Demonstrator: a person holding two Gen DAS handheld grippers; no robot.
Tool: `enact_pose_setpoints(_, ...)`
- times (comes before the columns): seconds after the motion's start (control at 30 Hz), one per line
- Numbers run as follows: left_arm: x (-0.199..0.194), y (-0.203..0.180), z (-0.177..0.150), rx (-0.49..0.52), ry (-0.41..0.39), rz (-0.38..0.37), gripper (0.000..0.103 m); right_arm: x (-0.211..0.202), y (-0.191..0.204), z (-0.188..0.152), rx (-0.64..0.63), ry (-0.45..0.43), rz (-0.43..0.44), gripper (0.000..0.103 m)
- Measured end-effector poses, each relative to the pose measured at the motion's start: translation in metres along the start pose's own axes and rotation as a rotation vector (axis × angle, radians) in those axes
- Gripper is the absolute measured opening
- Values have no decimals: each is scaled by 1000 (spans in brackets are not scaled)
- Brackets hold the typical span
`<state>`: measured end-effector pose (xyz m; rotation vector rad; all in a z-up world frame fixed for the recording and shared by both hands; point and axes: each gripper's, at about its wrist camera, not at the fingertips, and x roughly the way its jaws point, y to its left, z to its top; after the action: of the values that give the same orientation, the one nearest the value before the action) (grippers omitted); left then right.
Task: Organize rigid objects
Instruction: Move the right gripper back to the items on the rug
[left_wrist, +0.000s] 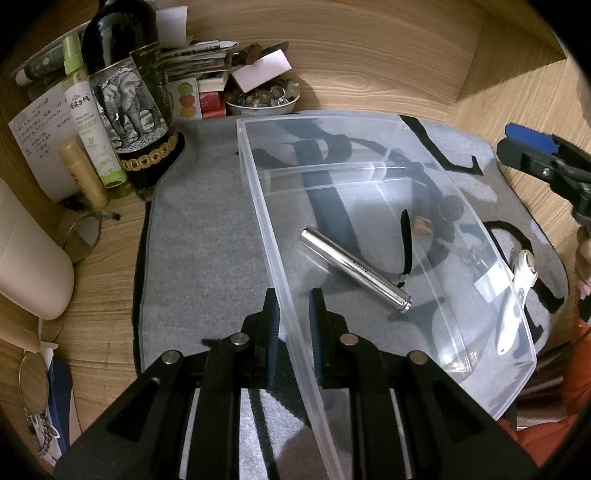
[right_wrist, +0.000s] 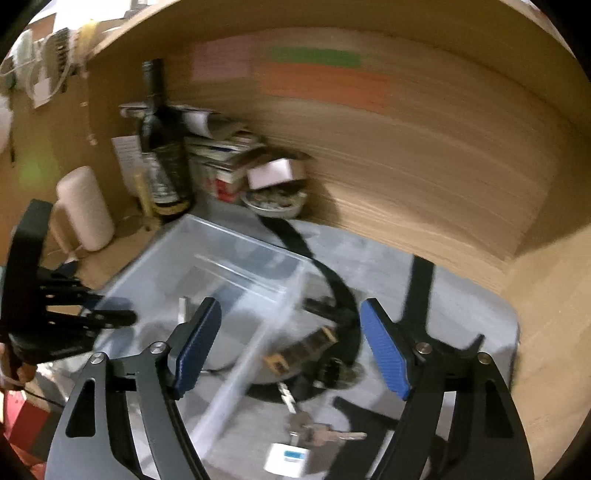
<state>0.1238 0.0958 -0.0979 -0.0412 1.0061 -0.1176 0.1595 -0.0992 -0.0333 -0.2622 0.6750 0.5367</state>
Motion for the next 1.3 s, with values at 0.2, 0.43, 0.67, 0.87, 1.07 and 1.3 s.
enact_pose_setpoints(0.2, 0, 0, -1, -1, 2, 0, 15, 17, -34, -15, 76, 65, -42, 75)
enact_pose_setpoints(0.43, 2, 2, -3, -3, 17, 5, 15, 48, -52, -36, 118, 167, -47, 75)
enact_pose_setpoints(0.67, 4, 0, -3, -10, 22, 6, 15, 75, -56, -45, 143, 257, 9, 58)
enact_pose_setpoints(0.87, 4, -1, -3, -11, 22, 6, 15, 87, -53, -51, 136, 303, 48, 43)
enact_pose_setpoints(1.07, 4, 0, -3, -11, 23, 6, 15, 92, -50, -53, 112, 313, 46, 22)
enact_pose_setpoints(1.3, 4, -1, -3, -11, 23, 6, 15, 75, -49, -51, 104, 263, 33, 13)
